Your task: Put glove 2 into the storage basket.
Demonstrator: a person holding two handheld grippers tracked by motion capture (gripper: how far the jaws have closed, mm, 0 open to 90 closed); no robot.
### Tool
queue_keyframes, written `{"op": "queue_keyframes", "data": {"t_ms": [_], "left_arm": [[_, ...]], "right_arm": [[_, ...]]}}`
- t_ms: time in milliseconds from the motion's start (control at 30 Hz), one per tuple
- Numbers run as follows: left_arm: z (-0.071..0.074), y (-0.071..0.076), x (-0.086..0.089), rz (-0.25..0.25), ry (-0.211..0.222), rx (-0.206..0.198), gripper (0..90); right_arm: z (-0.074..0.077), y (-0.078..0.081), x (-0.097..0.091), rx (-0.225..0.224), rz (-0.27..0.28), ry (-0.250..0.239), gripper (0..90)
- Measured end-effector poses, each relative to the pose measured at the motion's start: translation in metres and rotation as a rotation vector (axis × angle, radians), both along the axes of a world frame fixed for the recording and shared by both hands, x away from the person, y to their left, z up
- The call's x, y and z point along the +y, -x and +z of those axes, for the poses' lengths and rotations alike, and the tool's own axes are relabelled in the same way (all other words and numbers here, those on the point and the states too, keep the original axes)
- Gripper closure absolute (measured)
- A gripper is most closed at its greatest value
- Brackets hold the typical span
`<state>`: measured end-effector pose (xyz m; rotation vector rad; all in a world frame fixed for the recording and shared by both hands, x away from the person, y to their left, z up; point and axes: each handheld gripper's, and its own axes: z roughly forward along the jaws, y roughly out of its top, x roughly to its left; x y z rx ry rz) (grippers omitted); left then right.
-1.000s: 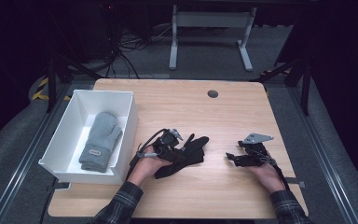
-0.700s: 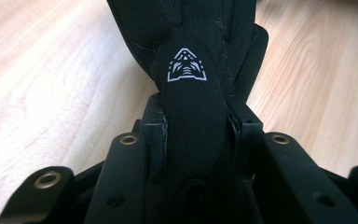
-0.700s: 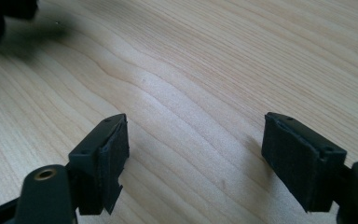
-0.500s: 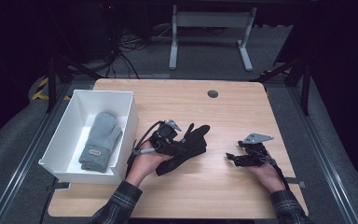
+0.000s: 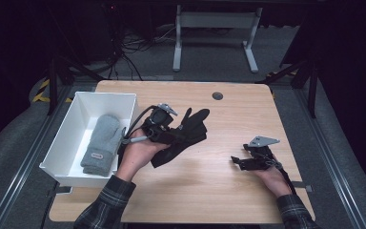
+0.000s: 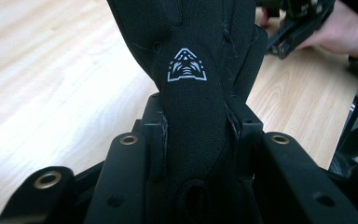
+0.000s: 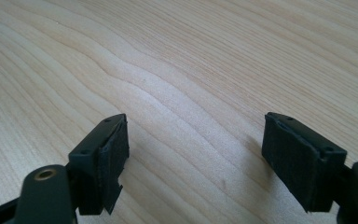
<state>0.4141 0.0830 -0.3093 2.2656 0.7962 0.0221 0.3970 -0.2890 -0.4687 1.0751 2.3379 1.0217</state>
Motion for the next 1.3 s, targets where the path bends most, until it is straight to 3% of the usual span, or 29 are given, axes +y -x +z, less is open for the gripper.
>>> {"op": "queue_keyframes", "data": {"t_ms": [333, 667, 1033, 1067, 1100, 1300], "left_arm": [[0.030, -0.003, 0.051, 0.105, 0.004, -0.040, 66.5], [0.038, -0.001, 0.116, 0.257, 0.024, -0.052, 66.5], [0.022, -0.001, 0.170, 0.420, 0.000, -0.036, 66.5], [0.014, -0.003, 0.180, 0.458, 0.000, -0.023, 66.5], [0.014, -0.003, 0.180, 0.458, 0.000, -0.023, 66.5], [-0.020, -0.012, 0.201, 0.544, -0.035, 0.025, 66.4]], "right_arm": [[0.000, 0.000, 0.000, 0.000, 0.000, 0.000, 23.5], [0.000, 0.000, 0.000, 0.000, -0.002, 0.001, 23.4], [0.000, 0.000, 0.000, 0.000, -0.003, 0.001, 23.1], [0.000, 0.000, 0.000, 0.000, -0.003, 0.001, 23.1], [0.000, 0.000, 0.000, 0.000, -0.003, 0.001, 23.1], [0.000, 0.000, 0.000, 0.000, -0.004, 0.001, 23.1]]}}
